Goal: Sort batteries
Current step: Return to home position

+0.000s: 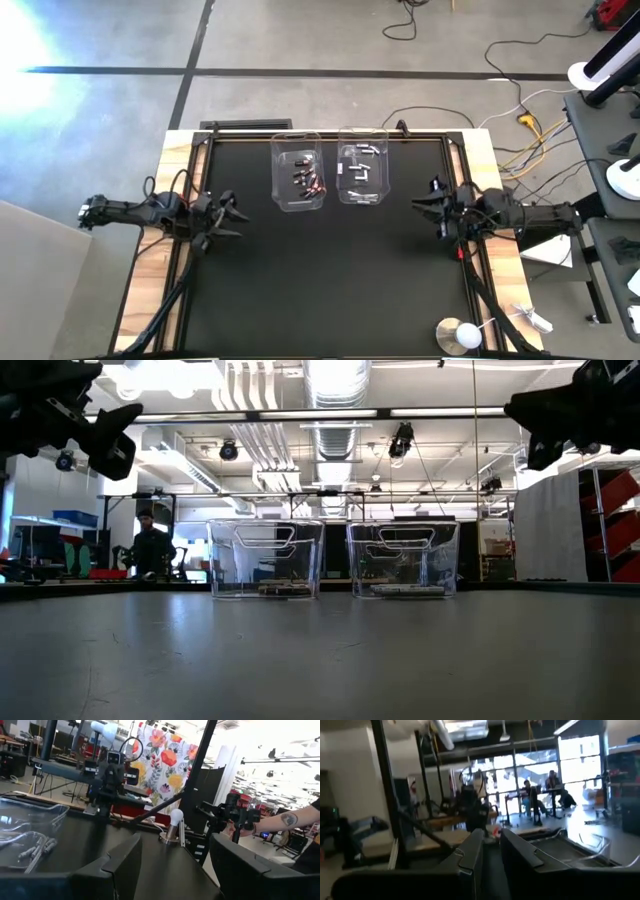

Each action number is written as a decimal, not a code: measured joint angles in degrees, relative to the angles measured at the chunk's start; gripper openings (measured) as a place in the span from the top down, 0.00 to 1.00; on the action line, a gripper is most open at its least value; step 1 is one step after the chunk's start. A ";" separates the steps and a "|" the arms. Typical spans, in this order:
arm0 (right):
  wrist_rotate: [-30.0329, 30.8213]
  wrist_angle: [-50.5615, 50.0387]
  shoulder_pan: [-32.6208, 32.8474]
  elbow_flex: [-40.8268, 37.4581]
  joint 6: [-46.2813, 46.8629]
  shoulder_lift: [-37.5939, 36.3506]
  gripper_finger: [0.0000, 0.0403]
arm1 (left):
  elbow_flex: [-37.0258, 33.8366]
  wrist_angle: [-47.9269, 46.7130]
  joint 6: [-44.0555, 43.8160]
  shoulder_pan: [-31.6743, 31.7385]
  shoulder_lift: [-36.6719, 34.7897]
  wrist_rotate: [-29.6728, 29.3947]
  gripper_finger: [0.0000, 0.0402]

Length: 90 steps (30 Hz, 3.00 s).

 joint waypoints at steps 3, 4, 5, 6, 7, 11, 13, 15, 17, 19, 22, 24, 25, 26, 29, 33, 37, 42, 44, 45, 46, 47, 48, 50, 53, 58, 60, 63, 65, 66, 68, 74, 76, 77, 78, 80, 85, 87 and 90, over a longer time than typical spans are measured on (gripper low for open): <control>-0.74 -2.06 0.00 0.00 -2.38 0.08 0.84 | 0.55 0.01 0.25 0.00 0.00 -0.01 0.48; -0.72 -2.49 0.00 0.00 -3.72 0.22 0.84 | 0.65 0.03 0.26 0.00 -0.03 0.00 0.48; -0.68 -3.29 -0.10 0.00 -5.02 0.47 0.83 | 0.66 -0.09 0.26 0.00 -0.02 0.00 0.48; -0.69 -3.96 -0.13 0.00 -5.91 0.76 0.83 | 0.67 -0.24 0.28 0.00 0.04 0.00 0.48; -0.70 -4.71 -0.13 0.00 -6.48 0.96 0.83 | 0.74 -0.42 0.28 0.00 0.04 0.00 0.48; -0.72 -6.04 -0.13 -0.02 -6.35 1.71 0.81 | 1.14 -0.36 0.34 0.00 0.04 0.00 0.48; -0.72 -6.06 -0.13 -0.02 -4.98 2.08 0.81 | 1.17 -0.24 0.34 0.00 0.03 0.00 0.48; -0.72 -6.06 -0.13 -0.02 -3.28 2.23 0.80 | 1.17 -0.39 0.34 0.00 0.03 0.00 0.48; -0.72 -6.13 -0.13 -0.02 -1.53 2.27 0.80 | 1.17 -0.39 0.36 0.00 0.13 0.00 0.48; -0.73 -6.12 -0.13 -0.04 0.11 2.27 0.79 | 1.14 -0.39 0.37 0.00 0.13 0.00 0.48; -0.72 -6.12 -0.13 -0.04 1.49 2.27 0.78 | 1.14 -0.39 0.37 0.00 0.13 0.00 0.48; -0.72 -6.12 -0.13 -0.04 2.38 2.27 0.78 | 1.14 -0.39 0.37 0.00 0.13 0.00 0.48; -0.72 -6.12 -0.13 -0.04 2.46 2.27 0.78 | 1.14 -0.39 0.37 0.00 0.13 0.00 0.48; -0.72 -6.12 -0.13 -0.07 2.47 2.27 0.78 | 1.14 -0.39 0.37 0.00 0.13 0.00 0.48; -0.72 -6.12 -0.13 -0.07 2.12 2.27 0.79 | 1.14 -0.39 0.37 0.00 0.13 0.00 0.48; -0.72 -6.12 -0.13 -0.07 2.07 2.27 0.82 | 1.14 -0.39 0.37 0.00 0.13 0.00 0.48; -0.72 -6.12 -0.13 -0.08 2.03 2.27 0.84 | 1.12 -0.37 0.37 0.00 0.13 0.00 0.48; -0.72 -6.12 -0.13 -0.09 1.96 2.27 0.85 | 1.12 -0.37 0.38 0.00 0.13 0.00 0.48; -0.72 -6.12 -0.13 -0.09 1.92 2.27 0.85 | 1.12 -0.37 0.37 0.00 0.13 0.00 0.48; -0.72 -6.12 -0.13 -0.09 1.92 2.27 0.85 | 1.12 -0.37 0.37 0.00 0.13 0.00 0.48; -0.72 -6.12 -0.13 -0.09 1.92 2.27 0.84 | 1.12 -0.37 0.38 0.00 0.13 0.00 0.48; -0.72 -6.12 -0.13 -0.09 1.92 2.27 0.84 | 1.12 -0.35 0.38 0.00 0.13 0.00 0.48; -0.72 -6.12 -0.13 -0.09 1.92 2.27 0.83 | 1.12 -0.36 0.37 0.00 0.13 0.00 0.48; -0.72 -6.12 -0.13 -0.09 1.90 2.27 0.82 | 1.12 -0.36 0.37 0.00 0.13 0.00 0.48; -0.72 -6.12 -0.13 -0.09 1.90 2.27 0.81 | 1.12 -0.34 0.38 0.00 0.13 0.00 0.48; -0.72 -6.12 -0.13 -0.10 1.89 2.27 0.78 | 1.12 -0.34 0.39 0.00 0.13 0.00 0.48; -0.70 -6.12 -0.13 -0.09 1.89 2.27 0.77 | 1.12 -0.34 0.37 0.00 0.13 0.00 0.48; -0.74 -5.91 -0.46 -0.10 1.89 2.73 0.77 | 1.12 -0.33 0.39 0.00 0.15 0.02 0.48; -0.67 -6.54 -0.52 -0.11 1.92 3.48 0.77 | 1.11 -0.32 0.39 0.00 0.14 0.02 0.48; -0.69 -6.62 -0.52 -0.09 1.92 3.48 0.77 | 1.10 -0.32 0.37 0.00 0.20 0.02 0.48; -0.70 -7.72 -0.51 -0.02 1.92 3.48 0.78 | 1.09 -0.38 0.39 0.00 0.39 0.02 0.48; -0.72 -8.29 -0.52 0.15 1.92 3.76 0.82 | 1.08 -0.49 0.39 0.00 0.72 0.02 0.48; -0.72 -8.40 -0.52 0.21 1.92 3.78 0.83 | 1.08 -0.59 0.39 0.01 0.83 0.02 0.48; -0.72 -8.39 -0.52 0.23 1.92 3.78 0.84 | 1.08 -0.83 0.39 0.00 0.83 0.02 0.48; -0.72 -8.37 -0.52 0.26 1.92 3.78 0.84 | 1.08 -0.82 0.39 0.00 0.84 0.02 0.48; -0.72 -8.37 -0.52 0.28 1.92 3.81 0.85 | 1.08 -0.64 0.39 0.01 1.01 0.02 0.48; -0.72 -8.40 -0.52 0.36 1.92 3.86 0.85 | 1.08 -0.78 0.39 0.00 1.31 0.02 0.48; -0.72 -8.37 -0.52 0.39 1.92 3.87 0.84 | 1.08 -0.74 0.39 0.00 1.48 0.02 0.48; -0.72 -8.40 -0.52 0.42 1.92 3.87 0.82 | 1.08 -0.77 0.38 0.00 1.68 0.02 0.48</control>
